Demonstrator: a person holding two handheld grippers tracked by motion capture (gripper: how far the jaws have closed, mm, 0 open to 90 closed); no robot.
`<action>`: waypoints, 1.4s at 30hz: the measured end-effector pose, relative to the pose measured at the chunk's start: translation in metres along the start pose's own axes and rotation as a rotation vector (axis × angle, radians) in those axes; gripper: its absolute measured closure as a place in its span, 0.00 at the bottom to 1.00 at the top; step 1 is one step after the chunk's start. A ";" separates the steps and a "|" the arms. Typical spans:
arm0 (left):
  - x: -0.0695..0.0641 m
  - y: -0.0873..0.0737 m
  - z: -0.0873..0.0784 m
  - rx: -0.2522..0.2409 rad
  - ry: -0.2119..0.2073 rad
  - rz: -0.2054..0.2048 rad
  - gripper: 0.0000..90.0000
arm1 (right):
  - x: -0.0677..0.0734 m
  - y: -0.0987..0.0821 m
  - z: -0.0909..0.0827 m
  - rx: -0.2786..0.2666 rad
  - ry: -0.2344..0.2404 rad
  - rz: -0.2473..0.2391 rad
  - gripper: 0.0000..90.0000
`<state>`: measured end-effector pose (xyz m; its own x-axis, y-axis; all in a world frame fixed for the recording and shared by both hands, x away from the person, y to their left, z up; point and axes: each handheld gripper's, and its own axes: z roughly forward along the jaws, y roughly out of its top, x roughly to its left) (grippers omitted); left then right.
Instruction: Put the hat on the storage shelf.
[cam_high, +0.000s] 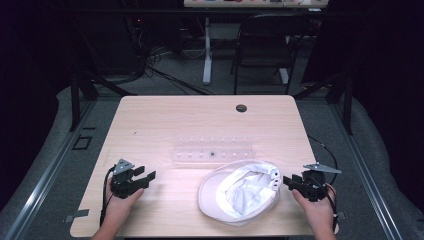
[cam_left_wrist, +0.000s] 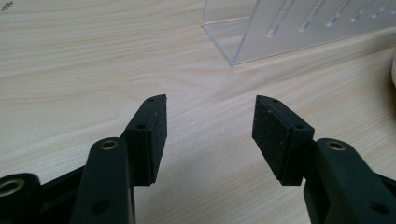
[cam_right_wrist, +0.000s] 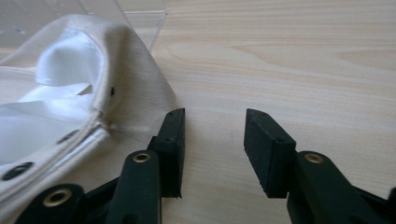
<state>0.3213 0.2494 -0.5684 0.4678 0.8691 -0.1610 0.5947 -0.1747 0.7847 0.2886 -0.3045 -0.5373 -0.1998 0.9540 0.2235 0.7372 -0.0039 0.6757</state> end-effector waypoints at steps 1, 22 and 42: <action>0.000 0.000 0.001 0.006 -0.001 0.008 0.51 | -0.001 0.003 -0.001 0.023 0.021 0.014 0.64; -0.006 -0.001 0.003 0.029 -0.009 0.037 0.52 | 0.017 0.040 -0.022 0.169 0.084 0.039 0.66; -0.007 -0.001 0.005 0.043 -0.006 0.053 0.52 | 0.039 0.060 -0.024 0.291 0.127 0.039 0.64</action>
<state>0.3204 0.2418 -0.5710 0.5033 0.8552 -0.1239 0.5962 -0.2399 0.7661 0.3099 -0.2746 -0.4711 -0.2329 0.9096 0.3441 0.8962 0.0634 0.4391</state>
